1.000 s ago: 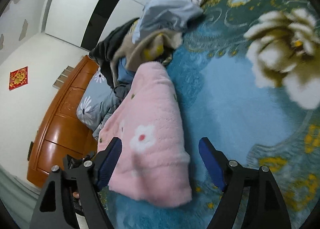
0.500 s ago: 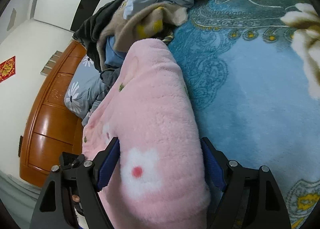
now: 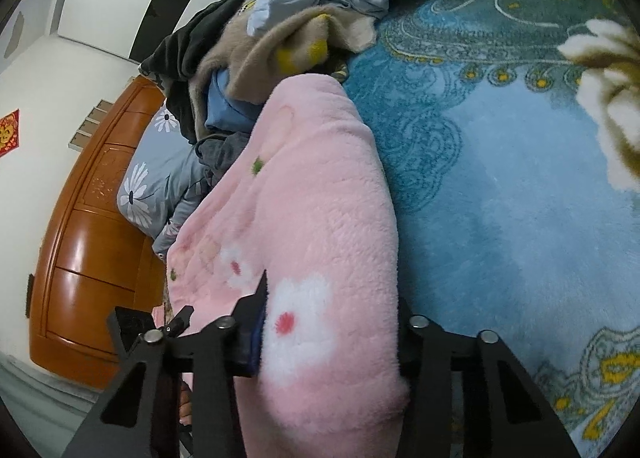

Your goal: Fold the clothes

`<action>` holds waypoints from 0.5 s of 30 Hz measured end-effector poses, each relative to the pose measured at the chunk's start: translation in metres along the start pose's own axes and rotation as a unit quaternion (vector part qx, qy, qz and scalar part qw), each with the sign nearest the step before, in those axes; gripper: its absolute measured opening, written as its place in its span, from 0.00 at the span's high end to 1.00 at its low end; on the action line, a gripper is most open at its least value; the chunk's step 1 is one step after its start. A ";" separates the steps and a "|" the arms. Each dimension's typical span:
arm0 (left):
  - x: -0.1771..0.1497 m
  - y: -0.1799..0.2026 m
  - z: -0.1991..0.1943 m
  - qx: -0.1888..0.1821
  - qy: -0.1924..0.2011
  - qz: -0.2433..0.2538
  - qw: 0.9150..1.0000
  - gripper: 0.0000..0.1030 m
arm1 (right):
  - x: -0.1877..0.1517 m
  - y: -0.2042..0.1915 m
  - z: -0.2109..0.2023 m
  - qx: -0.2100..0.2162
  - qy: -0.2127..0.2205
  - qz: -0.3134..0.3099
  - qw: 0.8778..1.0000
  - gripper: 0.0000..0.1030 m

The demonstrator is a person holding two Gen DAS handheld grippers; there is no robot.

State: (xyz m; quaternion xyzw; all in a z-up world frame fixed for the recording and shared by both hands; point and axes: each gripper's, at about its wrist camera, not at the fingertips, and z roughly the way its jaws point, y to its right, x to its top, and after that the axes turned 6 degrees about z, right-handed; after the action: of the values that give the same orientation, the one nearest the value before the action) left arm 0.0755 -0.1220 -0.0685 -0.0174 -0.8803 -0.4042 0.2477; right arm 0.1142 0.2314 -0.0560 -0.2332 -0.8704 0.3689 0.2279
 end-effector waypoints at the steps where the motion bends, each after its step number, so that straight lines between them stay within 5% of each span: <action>1: 0.001 -0.001 -0.003 -0.006 0.003 -0.003 1.000 0.52 | 0.000 -0.004 -0.003 -0.001 0.002 -0.001 1.000 0.62; 8: 0.006 -0.008 -0.026 -0.034 0.017 -0.006 0.999 0.65 | -0.010 -0.041 -0.016 -0.001 0.012 -0.038 0.999 0.64; 12: 0.008 -0.020 -0.034 -0.029 0.018 -0.017 0.999 0.64 | -0.018 -0.060 -0.012 -0.001 0.005 -0.059 0.998 0.65; 15: 0.003 -0.023 -0.042 -0.008 0.025 -0.010 1.000 0.54 | -0.021 -0.061 -0.006 -0.013 0.000 -0.071 0.997 0.65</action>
State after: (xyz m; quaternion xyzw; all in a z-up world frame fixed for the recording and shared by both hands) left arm 0.0854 -0.1680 -0.0607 -0.0004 -0.8704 -0.4144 0.2659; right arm 0.1200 0.1849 -0.0111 -0.1739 -0.8896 0.3401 0.2505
